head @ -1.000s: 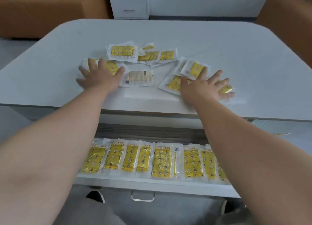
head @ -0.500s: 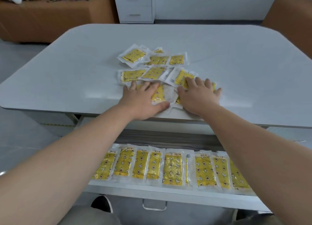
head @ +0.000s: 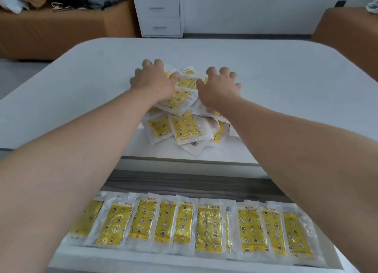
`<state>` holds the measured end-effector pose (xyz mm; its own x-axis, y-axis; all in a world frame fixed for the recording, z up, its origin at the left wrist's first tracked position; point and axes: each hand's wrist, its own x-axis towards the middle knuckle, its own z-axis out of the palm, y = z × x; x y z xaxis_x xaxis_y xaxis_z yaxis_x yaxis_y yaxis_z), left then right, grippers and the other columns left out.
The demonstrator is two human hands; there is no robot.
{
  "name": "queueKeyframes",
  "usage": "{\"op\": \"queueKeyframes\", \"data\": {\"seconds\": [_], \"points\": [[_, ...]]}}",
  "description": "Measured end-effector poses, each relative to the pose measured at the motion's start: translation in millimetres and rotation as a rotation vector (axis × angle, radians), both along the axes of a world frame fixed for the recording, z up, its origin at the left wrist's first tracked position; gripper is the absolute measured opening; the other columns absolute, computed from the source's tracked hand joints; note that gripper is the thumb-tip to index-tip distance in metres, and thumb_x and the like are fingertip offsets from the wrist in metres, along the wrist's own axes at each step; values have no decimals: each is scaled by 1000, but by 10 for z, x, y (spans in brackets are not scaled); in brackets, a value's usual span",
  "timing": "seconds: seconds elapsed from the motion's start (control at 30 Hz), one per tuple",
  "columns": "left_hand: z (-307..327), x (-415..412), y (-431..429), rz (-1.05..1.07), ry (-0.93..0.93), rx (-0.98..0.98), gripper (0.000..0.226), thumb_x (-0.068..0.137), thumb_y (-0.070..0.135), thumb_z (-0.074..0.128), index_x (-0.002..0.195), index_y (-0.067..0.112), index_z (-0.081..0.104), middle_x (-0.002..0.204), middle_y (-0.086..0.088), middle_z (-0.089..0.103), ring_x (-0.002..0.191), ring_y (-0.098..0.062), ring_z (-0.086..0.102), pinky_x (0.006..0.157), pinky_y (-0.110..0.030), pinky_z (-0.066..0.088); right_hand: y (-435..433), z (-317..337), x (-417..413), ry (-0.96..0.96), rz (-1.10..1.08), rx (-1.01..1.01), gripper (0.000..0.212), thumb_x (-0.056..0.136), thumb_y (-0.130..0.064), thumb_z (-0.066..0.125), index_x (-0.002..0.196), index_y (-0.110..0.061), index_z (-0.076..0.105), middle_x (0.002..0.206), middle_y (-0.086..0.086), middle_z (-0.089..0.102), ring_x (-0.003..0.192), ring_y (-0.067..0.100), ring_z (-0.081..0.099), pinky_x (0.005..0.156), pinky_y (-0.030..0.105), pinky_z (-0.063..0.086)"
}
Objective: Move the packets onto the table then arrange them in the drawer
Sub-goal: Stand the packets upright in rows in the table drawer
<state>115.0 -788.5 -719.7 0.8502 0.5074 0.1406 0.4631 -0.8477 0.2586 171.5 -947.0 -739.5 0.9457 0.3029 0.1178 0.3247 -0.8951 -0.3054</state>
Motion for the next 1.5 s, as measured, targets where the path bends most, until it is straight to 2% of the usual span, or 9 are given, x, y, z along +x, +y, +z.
{"op": "queueKeyframes", "data": {"seconds": [0.2, 0.33, 0.53, 0.73, 0.87, 1.03, 1.17, 1.37, 1.5], "points": [[-203, 604, 409, -167, 130, 47, 65, 97, 59, 40, 155, 34, 27, 166, -1, 14, 149, -38, 16, 116, -56, 26, 551, -104, 561, 41, 286, -270, 53, 107, -46, 24, 159, -38, 16, 170, -2, 1, 156, 32, -6, 118, 70, 4], [-412, 799, 628, -303, 262, 115, 60, 83, 71, 19, 136, 52, 40, 154, 7, 37, 138, -35, 37, 108, -57, 35, 689, -220, 812, 147, 385, -275, 54, 105, -48, 17, 157, -36, 24, 167, 1, 21, 153, 29, 16, 121, 61, 11], [-413, 756, 697, -173, 238, 47, 37, 95, 36, 40, 131, 38, 51, 140, -2, 54, 125, -33, 52, 99, -44, 46, 522, -265, 764, 196, 211, -221, 60, 102, -48, 21, 160, -35, 16, 169, -5, 12, 154, 31, 16, 118, 64, 9], [-389, 322, 961, -75, 299, 127, 26, 99, 36, 36, 117, 33, 54, 126, -3, 60, 113, -32, 55, 78, -35, 41, 68, -217, 696, 273, 92, -196, 67, 95, -44, 24, 159, -27, 17, 167, 0, 15, 150, 38, 19, 117, 65, 18], [-358, -41, 998, -7, 326, 91, 20, 98, 37, 36, 109, 37, 52, 117, -2, 60, 107, -31, 55, 79, -35, 41, -327, -285, 756, 319, 6, -283, 74, 80, -43, 34, 152, -25, 30, 166, -1, 13, 150, 38, 16, 112, 69, 19], [-326, -418, 784, 108, 296, 19, 37, 98, 36, 36, 133, 38, 49, 137, -3, 53, 122, -36, 51, 99, -44, 43, -768, -558, 928, 344, -108, -289, 79, 75, -47, 9, 150, -32, 30, 166, -1, 17, 149, 34, 20, 111, 67, 20], [-300, -740, 379, 203, 312, 20, 51, 102, 54, 23, 145, 33, 39, 152, -3, 39, 131, -39, 40, 100, -47, 35, -999, -734, 929, 351, -196, -280, 109, 50, -56, -15, 146, -34, 32, 163, 4, 25, 145, 36, 23, 102, 69, 20], [-228, -1052, -198, 177, 345, -34, 68, 95, 70, 18, 150, 33, 33, 158, 0, 31, 136, -39, 32, 104, -52, 31, -1085, -31, -219, 411, -322, -111, 80, 95, -63, 9, 162, -20, 12, 168, 4, 12, 152, 33, 13, 116, 58, 15], [-281, -1164, -572, 104, 321, -8, 66, 95, 68, 20, 150, 34, 31, 155, 1, 33, 133, -38, 34, 102, -54, 34, -983, -8, -584, 428, -299, -75, 76, 100, -57, 20, 162, -16, 8, 166, 4, 15, 148, 32, 18, 113, 54, 20]]}}
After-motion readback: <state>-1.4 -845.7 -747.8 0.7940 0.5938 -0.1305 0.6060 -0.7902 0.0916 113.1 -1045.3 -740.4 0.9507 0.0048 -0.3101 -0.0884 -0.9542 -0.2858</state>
